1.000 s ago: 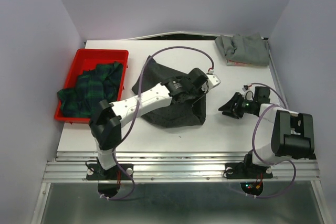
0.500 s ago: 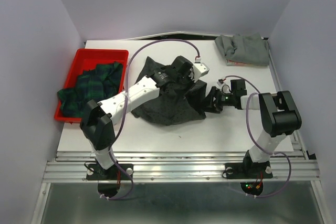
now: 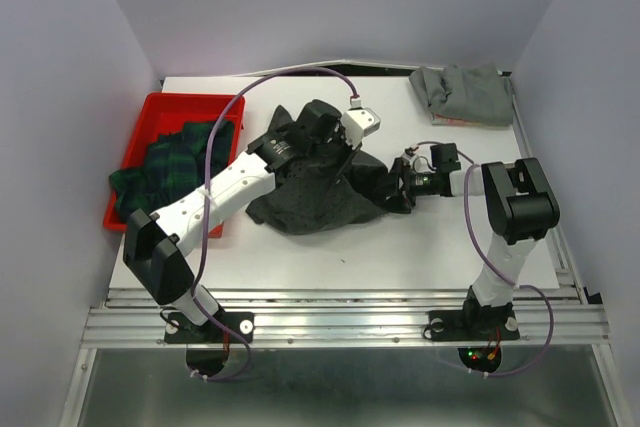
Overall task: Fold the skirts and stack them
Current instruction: Flatten the skirt out
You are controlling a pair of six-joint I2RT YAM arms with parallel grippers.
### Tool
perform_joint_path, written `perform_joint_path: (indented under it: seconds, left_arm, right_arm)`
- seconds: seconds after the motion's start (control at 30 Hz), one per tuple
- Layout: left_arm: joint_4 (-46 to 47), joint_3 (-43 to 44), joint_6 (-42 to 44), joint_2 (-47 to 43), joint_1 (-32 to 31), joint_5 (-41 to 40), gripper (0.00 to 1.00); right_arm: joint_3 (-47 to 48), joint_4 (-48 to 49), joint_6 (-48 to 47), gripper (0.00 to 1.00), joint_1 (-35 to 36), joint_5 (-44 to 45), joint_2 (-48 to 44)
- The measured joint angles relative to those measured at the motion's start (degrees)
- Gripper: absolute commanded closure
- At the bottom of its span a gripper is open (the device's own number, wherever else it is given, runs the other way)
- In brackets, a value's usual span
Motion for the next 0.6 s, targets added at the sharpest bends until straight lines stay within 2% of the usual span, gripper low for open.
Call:
perform_joint_path:
  seconds: [0.03, 0.1, 0.33, 0.6]
  left_arm:
    - [0.17, 0.0, -0.11, -0.02, 0.15, 0.02, 1.0]
    - [0.42, 0.0, -0.24, -0.02, 0.26, 0.02, 1.0]
    - [0.55, 0.0, -0.55, -0.02, 0.63, -0.11, 1.0]
    - [0.55, 0.0, -0.52, -0.02, 0.94, -0.37, 1.0]
  right_arm:
    - [0.2, -0.83, -0.09, 0.06, 0.02, -0.48, -0.17]
    - [0.44, -2.1, -0.15, 0.04, 0.0, -1.88, -0.24]
    - [2.45, -9.92, -2.82, 0.09, 0.02, -3.37, 0.46]
    - [5.6, -25.94, -8.26, 0.11, -0.52, 3.43, -1.92]
